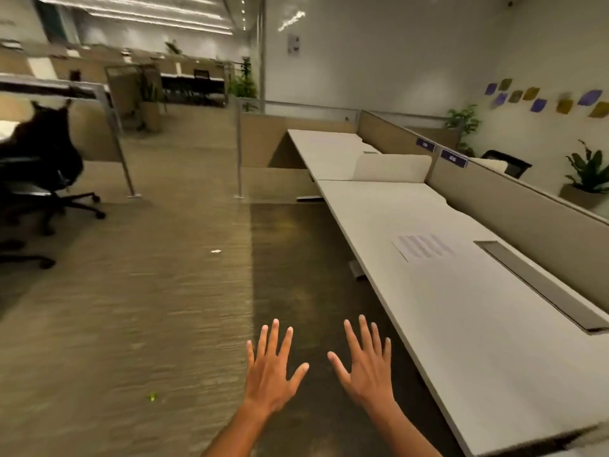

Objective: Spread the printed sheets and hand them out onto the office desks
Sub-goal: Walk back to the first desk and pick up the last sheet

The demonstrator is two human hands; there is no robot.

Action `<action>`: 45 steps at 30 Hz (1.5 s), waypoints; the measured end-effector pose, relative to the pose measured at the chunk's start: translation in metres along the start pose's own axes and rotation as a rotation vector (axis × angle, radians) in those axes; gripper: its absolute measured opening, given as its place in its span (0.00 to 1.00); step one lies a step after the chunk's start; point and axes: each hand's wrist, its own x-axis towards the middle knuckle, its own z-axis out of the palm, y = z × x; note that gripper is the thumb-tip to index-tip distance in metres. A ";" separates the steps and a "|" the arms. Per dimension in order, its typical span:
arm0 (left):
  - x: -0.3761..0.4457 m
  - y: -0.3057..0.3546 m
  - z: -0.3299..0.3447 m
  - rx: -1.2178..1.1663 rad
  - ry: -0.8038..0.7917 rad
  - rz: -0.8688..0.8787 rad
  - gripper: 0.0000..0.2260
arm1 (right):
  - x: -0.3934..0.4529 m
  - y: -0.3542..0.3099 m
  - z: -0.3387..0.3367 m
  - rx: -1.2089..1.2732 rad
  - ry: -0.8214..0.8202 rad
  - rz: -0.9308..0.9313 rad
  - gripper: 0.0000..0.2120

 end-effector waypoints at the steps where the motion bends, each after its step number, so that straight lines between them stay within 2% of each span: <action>1: 0.006 -0.006 -0.002 0.001 -0.003 -0.003 0.37 | 0.010 -0.005 0.000 -0.014 0.013 -0.014 0.37; 8: 0.101 -0.073 -0.006 0.036 0.012 -0.090 0.37 | 0.141 -0.061 0.029 0.036 0.035 -0.117 0.37; 22: 0.393 -0.131 -0.055 0.068 0.162 -0.141 0.37 | 0.454 -0.117 0.040 0.075 0.092 -0.232 0.37; 31: 0.566 -0.226 -0.063 0.053 0.219 -0.153 0.37 | 0.631 -0.185 0.079 0.060 0.106 -0.276 0.37; 40: 0.767 -0.334 -0.093 0.048 0.205 -0.083 0.37 | 0.826 -0.278 0.109 0.048 0.125 -0.209 0.37; 45: 0.851 -0.376 -0.108 0.034 0.210 -0.048 0.36 | 0.904 -0.317 0.125 0.051 0.120 -0.174 0.37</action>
